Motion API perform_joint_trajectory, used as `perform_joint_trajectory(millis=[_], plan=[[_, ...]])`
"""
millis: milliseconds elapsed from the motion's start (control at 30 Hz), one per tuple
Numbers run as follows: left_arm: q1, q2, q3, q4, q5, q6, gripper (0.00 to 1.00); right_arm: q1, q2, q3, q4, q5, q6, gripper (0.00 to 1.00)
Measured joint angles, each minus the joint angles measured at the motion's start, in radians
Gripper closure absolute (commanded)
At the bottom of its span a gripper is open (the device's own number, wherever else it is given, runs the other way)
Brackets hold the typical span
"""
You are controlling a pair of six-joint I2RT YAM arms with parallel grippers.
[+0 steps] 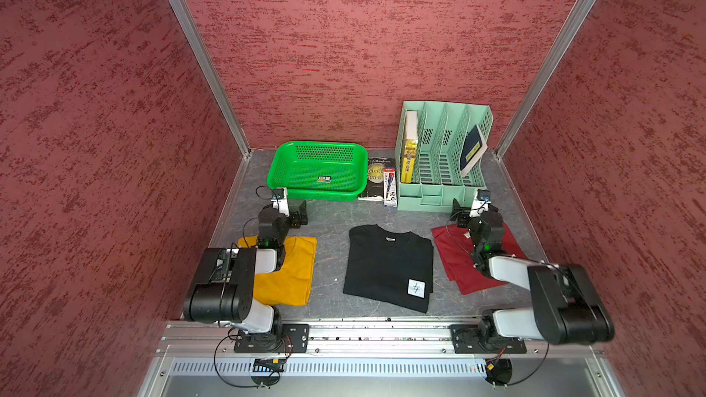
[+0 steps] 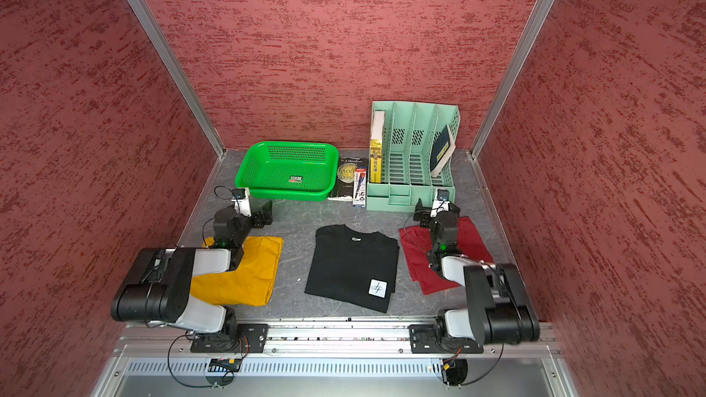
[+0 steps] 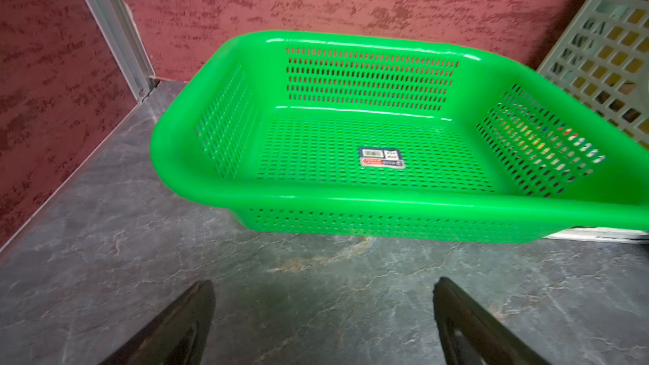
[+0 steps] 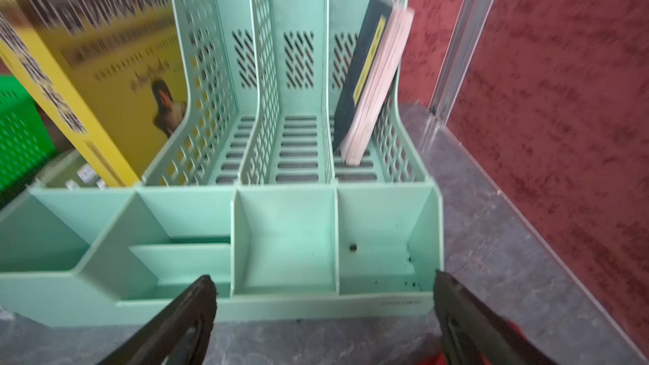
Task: Put the folded t-shirts into the basket
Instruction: Adjust the T-shirt at the center of the board.
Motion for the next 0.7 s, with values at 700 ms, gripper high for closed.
perform_joint_trajectory(millis=[700], plan=[[-0.151, -0.321, 0.249, -0.9, 0.102, -0.698, 0.0, 0.274, -0.358, 0.453, -1.36, -0.597, 0.397, 0.02]])
